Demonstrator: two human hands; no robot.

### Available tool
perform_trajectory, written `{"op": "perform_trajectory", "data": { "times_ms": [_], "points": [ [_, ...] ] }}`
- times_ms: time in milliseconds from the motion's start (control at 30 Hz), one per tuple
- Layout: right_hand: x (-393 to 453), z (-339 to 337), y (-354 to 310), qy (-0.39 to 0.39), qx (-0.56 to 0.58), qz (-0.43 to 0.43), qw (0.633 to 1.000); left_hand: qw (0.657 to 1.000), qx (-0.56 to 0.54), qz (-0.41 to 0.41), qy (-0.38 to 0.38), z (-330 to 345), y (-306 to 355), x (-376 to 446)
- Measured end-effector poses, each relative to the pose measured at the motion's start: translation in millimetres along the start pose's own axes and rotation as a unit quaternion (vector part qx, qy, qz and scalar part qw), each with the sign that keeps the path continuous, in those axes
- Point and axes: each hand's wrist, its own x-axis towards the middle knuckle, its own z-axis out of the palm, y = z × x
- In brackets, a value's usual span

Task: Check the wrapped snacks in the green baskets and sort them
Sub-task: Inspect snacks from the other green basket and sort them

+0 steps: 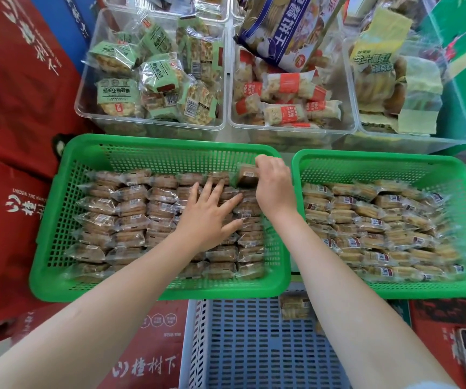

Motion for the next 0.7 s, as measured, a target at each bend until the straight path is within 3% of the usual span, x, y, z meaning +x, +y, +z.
{"op": "perform_trajectory", "data": {
  "times_ms": [100,200,233,267,300,367,400,433,567,633,700],
  "points": [
    [-8.8,-13.9,-7.7,0.064,0.021,0.019,0.998,1.0,-0.026,-0.002,-0.007,-5.5,-1.0,-1.8],
    [-28.5,-39.1,-24.0,0.111,0.129,0.081,0.982,0.981,-0.187,-0.014,0.053,-16.7,0.5,-15.3],
    [-36.9,-50.1,-29.9,0.116,0.185,0.121,0.968,0.954,-0.285,-0.033,0.09,-22.0,2.3,-22.8],
    [-46.9,-61.2,-36.0,0.112,0.239,0.165,0.95,0.904,-0.406,-0.068,0.115,-28.9,5.5,-32.8],
    [-58.3,-71.6,-42.0,0.101,0.288,0.21,0.929,0.827,-0.538,-0.118,0.116,-38.5,10.1,-45.1],
    [-82.0,-87.4,-53.3,0.065,0.365,0.292,0.882,0.626,-0.755,-0.185,0.059,-56.5,19.9,-69.6],
    [-94.7,-92.5,-58.6,0.043,0.393,0.327,0.858,0.557,-0.808,-0.187,0.027,-59.3,24.1,-81.4],
    [-107.6,-95.7,-63.2,0.024,0.416,0.354,0.837,0.53,-0.831,-0.17,0.015,-59.4,28.3,-94.1],
    [-149.4,-104.6,-78.9,-0.01,0.495,0.408,0.767,0.494,-0.858,-0.138,0.019,-42.8,34.1,-137.4],
    [-162.7,-109.8,-86.1,-0.032,0.513,0.398,0.76,0.466,-0.877,-0.118,-0.016,-35.3,33.2,-155.2],
    [-172.7,-114.2,-93.4,-0.04,0.505,0.375,0.777,0.447,-0.889,-0.09,-0.049,-29.2,33.0,-171.1]
  ]
}}
